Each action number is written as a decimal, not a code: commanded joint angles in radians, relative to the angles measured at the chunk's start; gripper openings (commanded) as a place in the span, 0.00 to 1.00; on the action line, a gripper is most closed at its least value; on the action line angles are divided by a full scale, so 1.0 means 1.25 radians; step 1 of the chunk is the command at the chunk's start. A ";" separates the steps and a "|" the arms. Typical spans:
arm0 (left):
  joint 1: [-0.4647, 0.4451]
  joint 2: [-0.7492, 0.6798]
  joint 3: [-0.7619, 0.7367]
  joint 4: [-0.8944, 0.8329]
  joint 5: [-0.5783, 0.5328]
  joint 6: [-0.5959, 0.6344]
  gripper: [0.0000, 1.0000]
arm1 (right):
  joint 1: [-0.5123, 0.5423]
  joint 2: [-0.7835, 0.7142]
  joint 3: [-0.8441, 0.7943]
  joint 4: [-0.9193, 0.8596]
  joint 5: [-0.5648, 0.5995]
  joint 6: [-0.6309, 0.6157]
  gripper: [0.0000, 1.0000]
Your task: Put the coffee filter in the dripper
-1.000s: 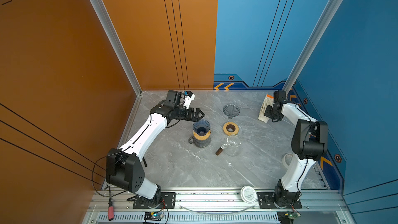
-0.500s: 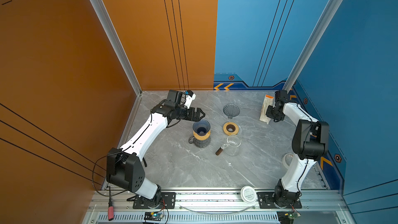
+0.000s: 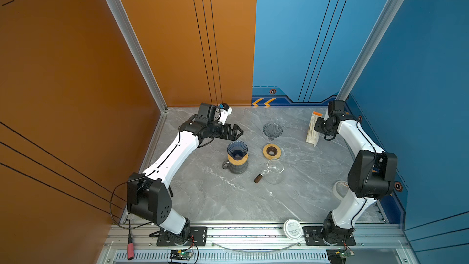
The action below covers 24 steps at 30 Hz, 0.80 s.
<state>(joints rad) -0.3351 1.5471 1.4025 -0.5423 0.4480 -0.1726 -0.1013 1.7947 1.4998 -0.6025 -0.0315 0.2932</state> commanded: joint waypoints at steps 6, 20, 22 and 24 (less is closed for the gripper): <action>-0.007 0.009 0.019 -0.012 -0.018 0.019 0.98 | 0.020 0.071 0.093 -0.024 0.002 0.012 0.17; -0.006 0.015 0.017 -0.012 -0.021 0.014 0.98 | 0.025 0.177 0.184 -0.020 0.071 0.019 0.07; -0.006 0.017 0.017 -0.013 -0.022 0.014 0.98 | 0.023 0.186 0.189 -0.020 0.069 0.017 0.07; -0.005 0.021 0.018 -0.013 -0.022 0.013 0.98 | 0.021 0.194 0.193 -0.020 0.063 0.017 0.07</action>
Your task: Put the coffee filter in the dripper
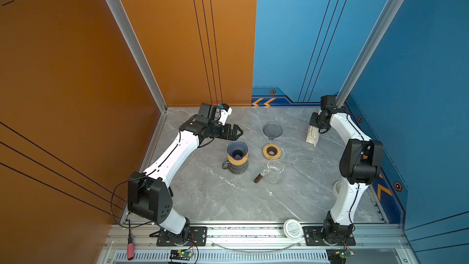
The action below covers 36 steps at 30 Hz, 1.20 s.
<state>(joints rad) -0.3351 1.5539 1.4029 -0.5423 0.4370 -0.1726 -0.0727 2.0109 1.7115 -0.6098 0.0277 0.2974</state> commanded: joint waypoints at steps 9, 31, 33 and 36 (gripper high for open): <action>-0.008 0.022 0.023 -0.013 -0.013 0.008 0.98 | -0.003 0.045 0.033 -0.014 -0.002 0.011 0.07; -0.011 0.024 0.024 -0.013 -0.016 0.007 0.98 | 0.000 0.011 -0.001 -0.015 0.076 0.016 0.15; -0.011 0.023 0.023 -0.013 -0.015 0.007 0.98 | 0.001 0.010 -0.003 -0.015 0.072 0.018 0.15; -0.013 0.023 0.023 -0.013 -0.016 0.007 0.98 | 0.003 0.007 -0.004 -0.015 0.067 0.017 0.16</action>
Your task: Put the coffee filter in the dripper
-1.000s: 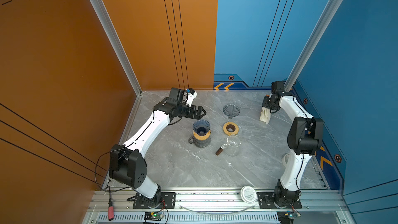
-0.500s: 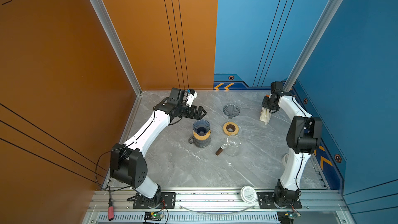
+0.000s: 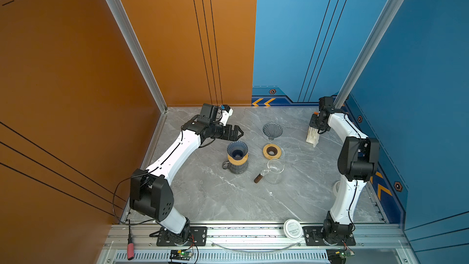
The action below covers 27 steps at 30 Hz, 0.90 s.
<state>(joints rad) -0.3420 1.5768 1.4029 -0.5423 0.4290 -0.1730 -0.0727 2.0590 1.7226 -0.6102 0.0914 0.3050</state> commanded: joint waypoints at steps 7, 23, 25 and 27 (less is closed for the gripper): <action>-0.007 0.005 0.022 -0.013 -0.008 0.007 0.98 | 0.004 -0.054 -0.029 -0.002 0.013 0.012 0.22; -0.009 0.007 0.022 -0.013 -0.010 0.006 0.98 | -0.006 -0.028 -0.023 0.001 -0.005 0.024 0.14; -0.009 0.007 0.021 -0.013 -0.012 0.007 0.98 | -0.008 -0.023 -0.021 0.002 -0.005 0.026 0.12; -0.009 0.009 0.023 -0.013 -0.011 0.007 0.98 | -0.009 -0.019 -0.017 0.002 -0.007 0.025 0.12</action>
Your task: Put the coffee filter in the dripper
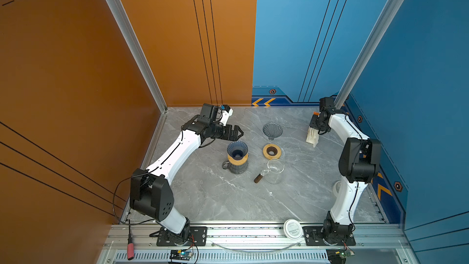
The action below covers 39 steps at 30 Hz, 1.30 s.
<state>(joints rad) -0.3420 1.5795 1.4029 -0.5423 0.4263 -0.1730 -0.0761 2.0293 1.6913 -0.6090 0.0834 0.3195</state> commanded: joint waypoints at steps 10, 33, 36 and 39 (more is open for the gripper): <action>-0.009 0.010 0.026 -0.013 -0.008 0.006 0.98 | -0.010 0.027 0.026 0.000 -0.016 0.013 0.09; -0.014 0.018 0.031 -0.013 -0.007 0.003 0.98 | -0.004 -0.047 0.001 -0.008 -0.032 0.005 0.00; -0.014 0.017 0.031 -0.013 -0.007 0.004 0.98 | -0.003 -0.057 -0.001 -0.018 -0.034 0.005 0.01; -0.014 0.016 0.030 -0.013 -0.005 0.004 0.98 | -0.003 -0.065 -0.005 -0.026 -0.034 0.007 0.01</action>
<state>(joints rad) -0.3485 1.5925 1.4158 -0.5423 0.4259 -0.1730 -0.0841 1.9942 1.7004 -0.6106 0.0525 0.3191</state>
